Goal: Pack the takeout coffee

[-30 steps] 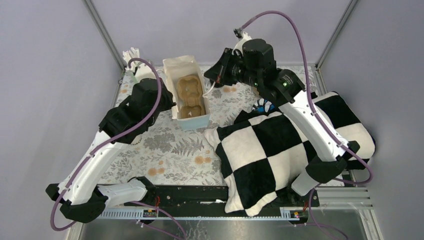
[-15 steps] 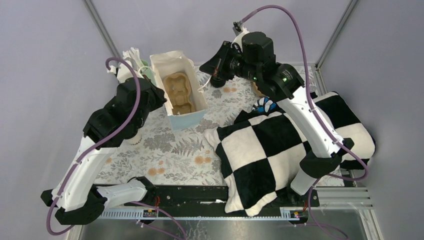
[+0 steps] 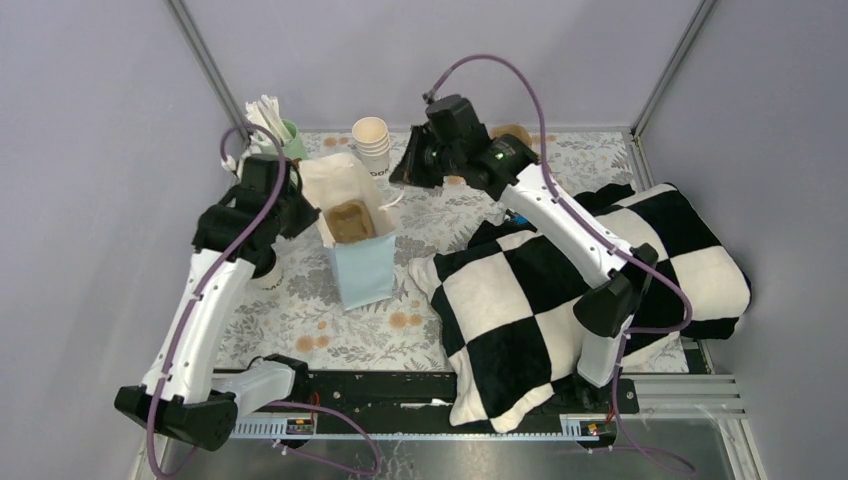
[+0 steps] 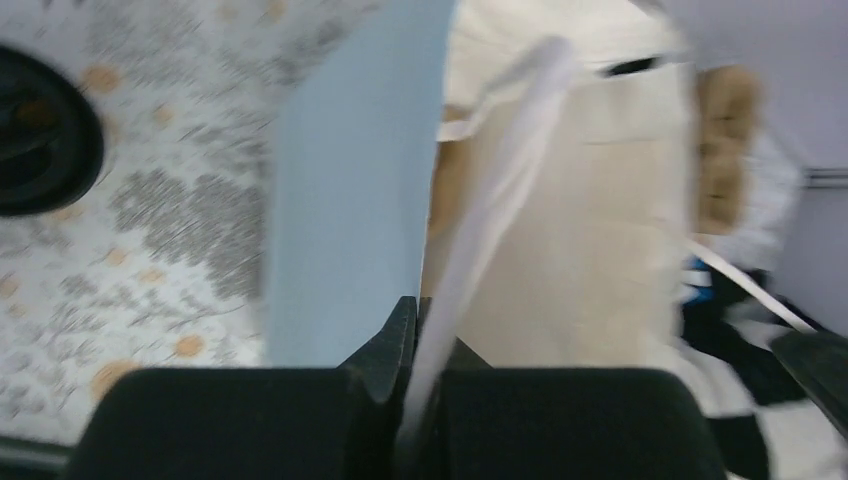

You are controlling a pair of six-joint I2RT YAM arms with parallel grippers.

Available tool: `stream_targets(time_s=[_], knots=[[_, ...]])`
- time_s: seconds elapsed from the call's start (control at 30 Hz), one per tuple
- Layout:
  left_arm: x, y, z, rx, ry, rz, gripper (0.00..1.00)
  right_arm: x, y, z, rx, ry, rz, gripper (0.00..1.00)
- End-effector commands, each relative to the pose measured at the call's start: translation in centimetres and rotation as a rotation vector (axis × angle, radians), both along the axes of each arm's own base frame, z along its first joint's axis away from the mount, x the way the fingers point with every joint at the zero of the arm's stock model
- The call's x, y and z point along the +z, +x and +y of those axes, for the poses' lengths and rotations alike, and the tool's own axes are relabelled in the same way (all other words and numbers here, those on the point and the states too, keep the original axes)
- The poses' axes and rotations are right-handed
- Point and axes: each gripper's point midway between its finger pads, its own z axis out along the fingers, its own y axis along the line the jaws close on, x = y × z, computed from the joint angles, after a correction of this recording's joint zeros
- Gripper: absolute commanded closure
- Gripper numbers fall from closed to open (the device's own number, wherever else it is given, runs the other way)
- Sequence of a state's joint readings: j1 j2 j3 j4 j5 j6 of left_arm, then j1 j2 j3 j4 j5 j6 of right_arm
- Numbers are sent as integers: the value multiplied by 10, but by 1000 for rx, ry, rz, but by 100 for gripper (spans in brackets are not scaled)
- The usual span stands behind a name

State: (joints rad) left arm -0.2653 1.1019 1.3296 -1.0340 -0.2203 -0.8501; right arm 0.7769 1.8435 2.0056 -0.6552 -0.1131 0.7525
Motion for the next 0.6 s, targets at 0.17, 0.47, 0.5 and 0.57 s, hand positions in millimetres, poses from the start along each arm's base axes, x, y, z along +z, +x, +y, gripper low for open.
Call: stream_targets(time_s=[0.17,0.47,0.5,0.57], knots=[[95,5,-19,-120,-98,-269,100,133,-24,-12,26,229,-230,100],[-3,-10,-20,-108,-124,-166,100,45,-28,-5,42,134,-209,100],[-13,-11,-25,-123,-138,-148,100,32,-25,-6,33,112,-197,100],[-20,-9,-28,-137,-141,-130,100,13,-19,-12,14,43,-176,100]])
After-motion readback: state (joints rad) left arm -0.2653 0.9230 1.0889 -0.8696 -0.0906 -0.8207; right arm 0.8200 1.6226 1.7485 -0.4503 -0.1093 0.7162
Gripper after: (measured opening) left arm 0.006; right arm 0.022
